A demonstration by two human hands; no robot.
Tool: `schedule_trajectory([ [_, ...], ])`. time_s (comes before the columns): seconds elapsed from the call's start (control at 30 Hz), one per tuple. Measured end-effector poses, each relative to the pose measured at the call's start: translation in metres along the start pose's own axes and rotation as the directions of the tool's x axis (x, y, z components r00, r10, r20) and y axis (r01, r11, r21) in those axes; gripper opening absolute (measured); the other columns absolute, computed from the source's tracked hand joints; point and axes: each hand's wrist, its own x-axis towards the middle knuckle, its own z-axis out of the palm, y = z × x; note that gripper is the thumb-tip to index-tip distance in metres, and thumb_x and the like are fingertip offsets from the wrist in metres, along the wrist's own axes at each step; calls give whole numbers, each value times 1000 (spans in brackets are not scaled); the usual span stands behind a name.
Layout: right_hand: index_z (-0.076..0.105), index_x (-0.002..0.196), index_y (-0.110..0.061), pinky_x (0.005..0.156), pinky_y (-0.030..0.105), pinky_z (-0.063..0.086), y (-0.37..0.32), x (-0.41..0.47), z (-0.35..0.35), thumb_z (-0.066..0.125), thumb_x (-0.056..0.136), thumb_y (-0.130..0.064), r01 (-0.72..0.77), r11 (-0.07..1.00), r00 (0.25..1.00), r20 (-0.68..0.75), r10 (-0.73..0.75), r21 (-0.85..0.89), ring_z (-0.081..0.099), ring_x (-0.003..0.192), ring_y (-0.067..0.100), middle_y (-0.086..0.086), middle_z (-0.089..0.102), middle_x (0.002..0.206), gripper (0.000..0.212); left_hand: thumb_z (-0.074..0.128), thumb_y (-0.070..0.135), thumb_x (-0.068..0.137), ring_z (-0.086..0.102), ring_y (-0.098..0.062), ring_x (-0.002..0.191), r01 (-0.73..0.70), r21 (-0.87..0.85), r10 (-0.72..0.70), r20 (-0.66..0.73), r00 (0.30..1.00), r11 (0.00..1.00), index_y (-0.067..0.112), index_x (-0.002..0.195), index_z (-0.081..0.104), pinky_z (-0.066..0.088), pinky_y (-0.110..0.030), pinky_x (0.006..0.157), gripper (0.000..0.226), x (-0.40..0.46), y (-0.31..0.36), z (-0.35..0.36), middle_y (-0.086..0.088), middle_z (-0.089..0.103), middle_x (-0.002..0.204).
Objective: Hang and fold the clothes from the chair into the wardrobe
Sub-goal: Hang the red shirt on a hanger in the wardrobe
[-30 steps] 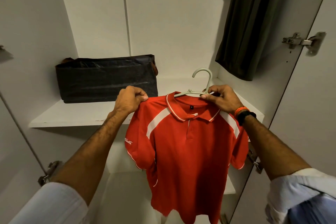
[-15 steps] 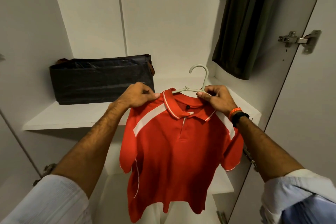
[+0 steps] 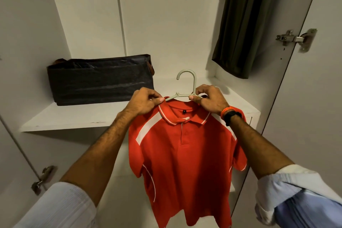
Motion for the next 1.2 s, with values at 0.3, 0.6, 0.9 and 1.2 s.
schedule_trajectory([
  [0.3, 57, 61, -26, 72, 26, 41, -2, -8, 1, 76, 85, -31, -1, 997, 1000, -1, 1, 75, 55, 81, 15, -7, 59, 83, 31, 66, 39, 91, 62, -18, 110, 33, -44, -37, -97, 995, 998, 19, 125, 63, 50, -35, 98, 40, -3, 9, 13, -3, 68, 117],
  [0.6, 67, 72, -19, 65, 22, 42, 2, -22, 8, 73, 86, -38, 43, 998, 996, 70, -47, 54, 54, 63, 7, -7, 62, 71, 25, 63, 42, 92, 63, -20, 102, -10, 136, 9, 3, 1000, 991, 26, 113, 70, 53, -39, 89, 27, -8, 15, 30, 0, 71, 109],
  [0.9, 70, 99, -28, 76, 40, 53, 22, -30, 15, 64, 91, -46, 38, 994, 999, 18, -36, -101, 60, 80, 13, -12, 67, 84, 21, 60, 40, 94, 64, -23, 93, 38, 109, -25, -111, 994, 993, 29, 100, 69, 52, -40, 84, 16, -18, 8, 36, 0, 72, 96],
  [1.2, 73, 97, -30, 64, 30, 46, 14, -28, 20, 66, 89, -47, 46, 996, 993, -106, -54, -76, 58, 71, 8, -13, 66, 74, 20, 60, 41, 95, 64, -24, 94, 55, 85, -41, -158, 987, 995, 28, 103, 70, 53, -41, 85, 18, -16, 8, 30, 0, 72, 98],
])
